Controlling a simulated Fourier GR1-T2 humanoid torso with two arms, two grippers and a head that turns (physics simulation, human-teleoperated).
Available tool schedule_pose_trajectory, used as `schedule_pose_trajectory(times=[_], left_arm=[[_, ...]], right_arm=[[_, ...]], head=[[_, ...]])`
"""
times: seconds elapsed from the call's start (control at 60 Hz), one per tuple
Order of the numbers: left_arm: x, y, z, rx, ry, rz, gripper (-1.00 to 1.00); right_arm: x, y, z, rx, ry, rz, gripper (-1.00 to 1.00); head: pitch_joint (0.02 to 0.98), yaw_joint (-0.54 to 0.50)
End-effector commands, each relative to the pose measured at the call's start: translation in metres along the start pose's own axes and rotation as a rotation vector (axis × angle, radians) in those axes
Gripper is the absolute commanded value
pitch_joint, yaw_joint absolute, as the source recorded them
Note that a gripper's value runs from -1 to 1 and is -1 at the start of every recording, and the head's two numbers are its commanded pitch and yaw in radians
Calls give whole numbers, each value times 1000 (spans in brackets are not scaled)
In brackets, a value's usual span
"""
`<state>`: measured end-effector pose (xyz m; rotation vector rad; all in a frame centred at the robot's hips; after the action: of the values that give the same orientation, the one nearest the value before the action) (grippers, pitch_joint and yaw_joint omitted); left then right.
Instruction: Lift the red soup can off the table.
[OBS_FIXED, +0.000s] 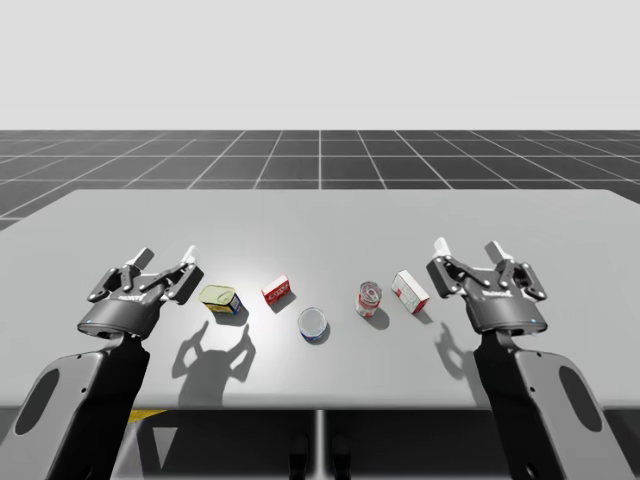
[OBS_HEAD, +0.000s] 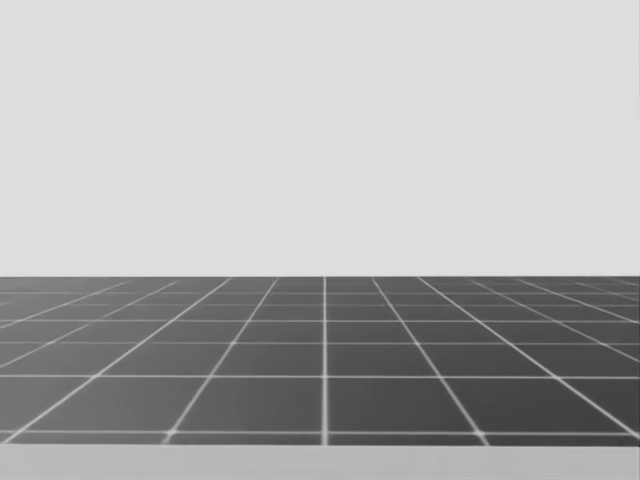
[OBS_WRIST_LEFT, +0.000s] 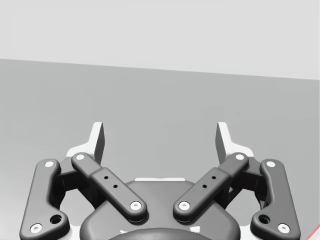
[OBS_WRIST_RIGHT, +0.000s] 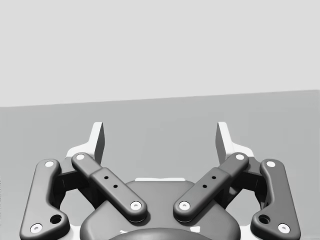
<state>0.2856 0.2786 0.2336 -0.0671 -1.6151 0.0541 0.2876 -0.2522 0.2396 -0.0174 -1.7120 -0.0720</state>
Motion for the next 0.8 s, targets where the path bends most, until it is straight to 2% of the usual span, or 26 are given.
schedule_pose_trajectory(times=[0.017, 0.05, 0.133, 0.183, 0.35, 0.567, 0.8], left_arm=[[0, 0, 0, 2, -2, -7, -1000], [0, 0, 0, 2, -2, -7, -1000], [-1, 0, 0, 4, -2, -8, -1000], [-1, 0, 0, 5, -2, -8, -1000], [-1, 0, 0, 8, 5, -12, -1000], [0, 1, 0, 10, 11, -24, -1000], [0, -3, 2, -10, 10, -44, -1000]], right_arm=[[2, 1, 4, -1, 8, -41, -1000], [2, 1, 5, 9, 0, -34, -1000], [4, -2, 3, 55, 24, -51, -1000], [3, -1, 3, 40, 36, -41, -1000], [2, -2, 2, 37, 30, -20, -1000], [1, -3, 1, 32, 31, -8, -1000], [0, -4, 0, 27, 33, 2, -1000]], head=[[72, 9], [77, 9], [116, 8], [138, 7], [300, 2], [512, -20], [711, -109]])
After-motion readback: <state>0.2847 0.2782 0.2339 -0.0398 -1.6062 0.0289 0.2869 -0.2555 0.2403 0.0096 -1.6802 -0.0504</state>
